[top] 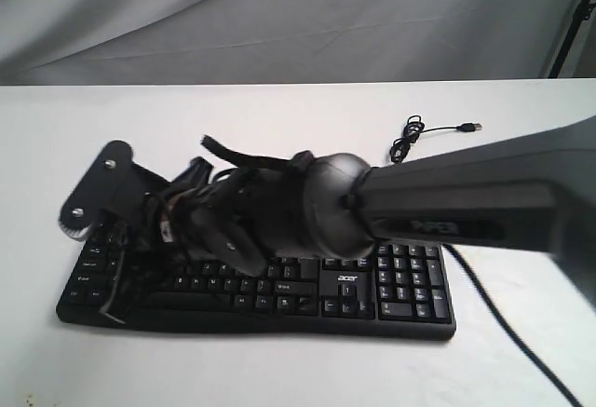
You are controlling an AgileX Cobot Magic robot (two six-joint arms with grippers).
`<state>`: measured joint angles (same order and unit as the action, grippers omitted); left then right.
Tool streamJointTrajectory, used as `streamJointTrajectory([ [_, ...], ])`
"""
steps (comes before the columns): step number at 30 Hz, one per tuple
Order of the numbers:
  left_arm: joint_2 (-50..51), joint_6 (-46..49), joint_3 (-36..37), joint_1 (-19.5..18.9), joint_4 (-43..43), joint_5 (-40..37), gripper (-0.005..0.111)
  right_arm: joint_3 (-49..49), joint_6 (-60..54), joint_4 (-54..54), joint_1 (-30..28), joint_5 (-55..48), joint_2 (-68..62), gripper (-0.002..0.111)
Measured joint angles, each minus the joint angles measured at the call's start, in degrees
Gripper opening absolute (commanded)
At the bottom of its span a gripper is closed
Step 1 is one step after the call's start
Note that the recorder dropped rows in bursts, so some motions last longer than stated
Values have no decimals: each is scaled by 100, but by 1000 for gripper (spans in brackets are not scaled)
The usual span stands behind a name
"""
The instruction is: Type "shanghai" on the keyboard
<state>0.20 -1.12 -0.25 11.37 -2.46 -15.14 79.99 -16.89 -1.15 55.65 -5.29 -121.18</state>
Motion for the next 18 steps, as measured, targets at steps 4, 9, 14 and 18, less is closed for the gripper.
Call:
streamJointTrajectory([
  [4,0,0,0,0,0,0,0,-893,45,291,-171,190,414,0],
  [9,0,0,0,0,0,0,0,-1500,56,464,-257,529,480,0],
  [14,0,0,0,0,0,0,0,-1546,56,564,-257,689,356,0],
  [18,0,0,0,0,0,0,0,-1546,56,562,-257,778,264,0],
])
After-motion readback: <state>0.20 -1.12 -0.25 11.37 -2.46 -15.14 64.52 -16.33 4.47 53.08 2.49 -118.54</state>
